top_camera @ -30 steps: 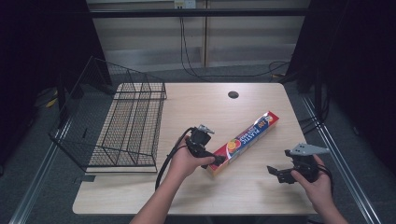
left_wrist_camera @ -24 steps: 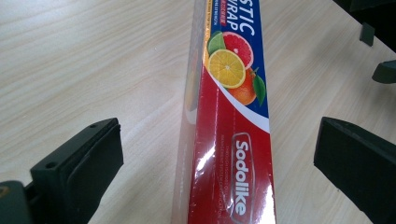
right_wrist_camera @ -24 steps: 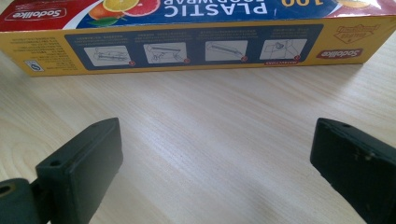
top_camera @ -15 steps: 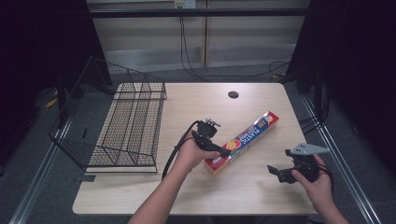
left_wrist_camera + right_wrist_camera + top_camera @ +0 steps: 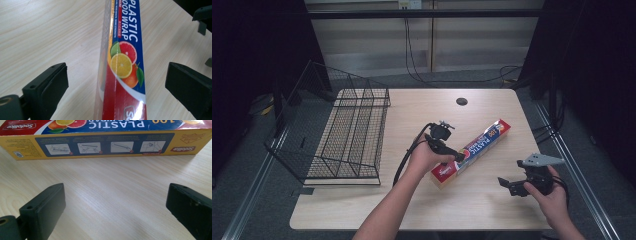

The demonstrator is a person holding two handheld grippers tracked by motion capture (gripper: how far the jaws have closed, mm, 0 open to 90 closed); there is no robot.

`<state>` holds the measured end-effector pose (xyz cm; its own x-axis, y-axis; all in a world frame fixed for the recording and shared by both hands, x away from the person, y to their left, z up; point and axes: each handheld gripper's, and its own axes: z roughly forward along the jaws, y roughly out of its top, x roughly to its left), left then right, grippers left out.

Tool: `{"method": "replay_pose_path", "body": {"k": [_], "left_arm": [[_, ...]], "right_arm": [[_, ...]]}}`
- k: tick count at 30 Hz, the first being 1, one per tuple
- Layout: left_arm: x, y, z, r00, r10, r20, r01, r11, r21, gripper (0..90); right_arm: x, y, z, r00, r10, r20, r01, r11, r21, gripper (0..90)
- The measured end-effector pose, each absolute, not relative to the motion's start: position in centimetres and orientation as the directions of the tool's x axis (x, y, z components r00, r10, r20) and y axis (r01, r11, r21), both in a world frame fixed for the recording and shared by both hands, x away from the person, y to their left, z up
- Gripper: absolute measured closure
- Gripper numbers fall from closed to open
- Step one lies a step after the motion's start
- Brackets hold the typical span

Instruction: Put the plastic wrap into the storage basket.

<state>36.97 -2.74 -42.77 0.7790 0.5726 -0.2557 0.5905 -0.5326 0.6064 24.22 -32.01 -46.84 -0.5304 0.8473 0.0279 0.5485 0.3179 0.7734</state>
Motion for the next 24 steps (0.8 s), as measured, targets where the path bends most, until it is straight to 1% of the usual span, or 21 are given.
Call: {"method": "replay_pose_path", "body": {"k": [2, 7, 11, 20, 24], "left_arm": [[37.0, -3.2, -43.0, 0.773, 0.575, -0.268, 0.599, -0.524, 0.606, 5.6], [37.2, -3.9, -43.4, 0.784, 0.568, -0.25, 0.586, -0.545, 0.599, 7.0], [37.4, -4.6, -43.6, 0.79, 0.559, -0.254, 0.582, -0.551, 0.598, 9.1], [37.5, -6.8, -44.3, 0.81, 0.533, -0.246, 0.559, -0.574, 0.598, 10.7], [37.4, -7.2, -44.4, 0.815, 0.537, -0.217, 0.547, -0.592, 0.592, 12.1]], "right_arm": [[24.2, -32.0, -46.8, -0.527, 0.849, 0.035, 0.555, 0.312, 0.771, 2.1], [24.2, -32.0, -46.8, -0.531, 0.847, 0.026, 0.547, 0.319, 0.774, 2.1], [24.2, -32.0, -46.8, -0.531, 0.847, 0.028, 0.548, 0.318, 0.774, 2.1], [24.2, -32.0, -46.7, -0.527, 0.849, 0.026, 0.548, 0.317, 0.774, 2.1], [24.2, -32.0, -46.7, -0.528, 0.849, 0.027, 0.548, 0.316, 0.775, 2.1]]}}
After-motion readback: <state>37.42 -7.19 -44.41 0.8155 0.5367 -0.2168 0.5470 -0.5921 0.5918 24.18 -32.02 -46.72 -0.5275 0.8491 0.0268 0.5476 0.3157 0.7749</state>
